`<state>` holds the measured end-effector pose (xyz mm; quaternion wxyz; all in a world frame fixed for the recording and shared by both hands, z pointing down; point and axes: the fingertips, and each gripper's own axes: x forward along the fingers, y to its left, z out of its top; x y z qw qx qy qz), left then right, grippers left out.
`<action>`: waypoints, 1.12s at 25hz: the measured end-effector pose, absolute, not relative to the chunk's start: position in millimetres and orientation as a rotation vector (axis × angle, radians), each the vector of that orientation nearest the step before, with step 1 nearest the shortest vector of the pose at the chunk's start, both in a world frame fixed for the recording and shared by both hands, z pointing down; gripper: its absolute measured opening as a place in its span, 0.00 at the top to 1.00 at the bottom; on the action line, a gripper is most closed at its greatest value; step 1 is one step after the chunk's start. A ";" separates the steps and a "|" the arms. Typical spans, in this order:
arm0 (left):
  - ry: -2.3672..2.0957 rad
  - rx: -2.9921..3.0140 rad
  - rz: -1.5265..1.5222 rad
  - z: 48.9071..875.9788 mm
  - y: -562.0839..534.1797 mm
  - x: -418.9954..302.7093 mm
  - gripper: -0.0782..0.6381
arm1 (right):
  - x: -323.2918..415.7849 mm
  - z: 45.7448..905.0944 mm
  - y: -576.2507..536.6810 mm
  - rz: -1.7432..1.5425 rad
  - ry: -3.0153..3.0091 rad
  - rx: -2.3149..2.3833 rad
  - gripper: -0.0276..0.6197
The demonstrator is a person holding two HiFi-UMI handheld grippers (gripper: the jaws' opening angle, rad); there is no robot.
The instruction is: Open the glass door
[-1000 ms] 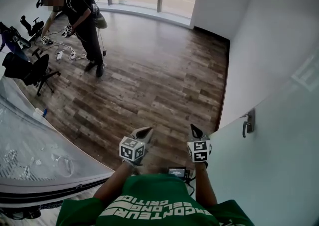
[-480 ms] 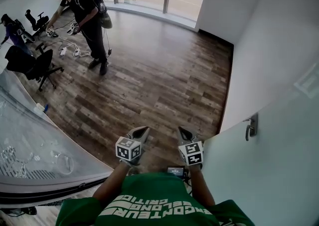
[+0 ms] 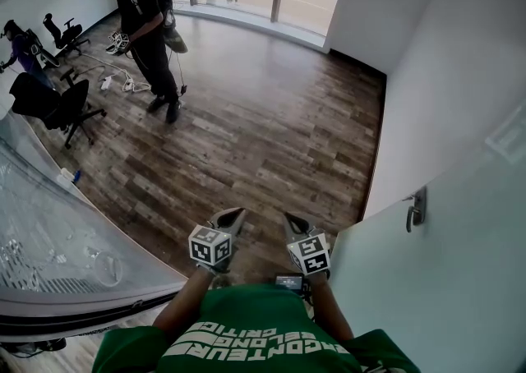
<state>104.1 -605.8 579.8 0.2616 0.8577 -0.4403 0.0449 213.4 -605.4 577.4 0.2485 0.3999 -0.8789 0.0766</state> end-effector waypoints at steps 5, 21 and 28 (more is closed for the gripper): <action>-1.199 2.312 0.121 583.0 -602.4 103.9 0.87 | 208.2 582.5 -597.4 0.214 -2.401 1.050 0.97; -1.194 2.302 0.134 584.1 -593.5 108.1 0.87 | 213.0 585.6 -584.7 0.228 -2.393 1.030 0.97; -1.194 2.300 0.138 586.5 -592.7 111.4 0.87 | 217.5 585.9 -585.2 0.238 -2.395 1.034 0.97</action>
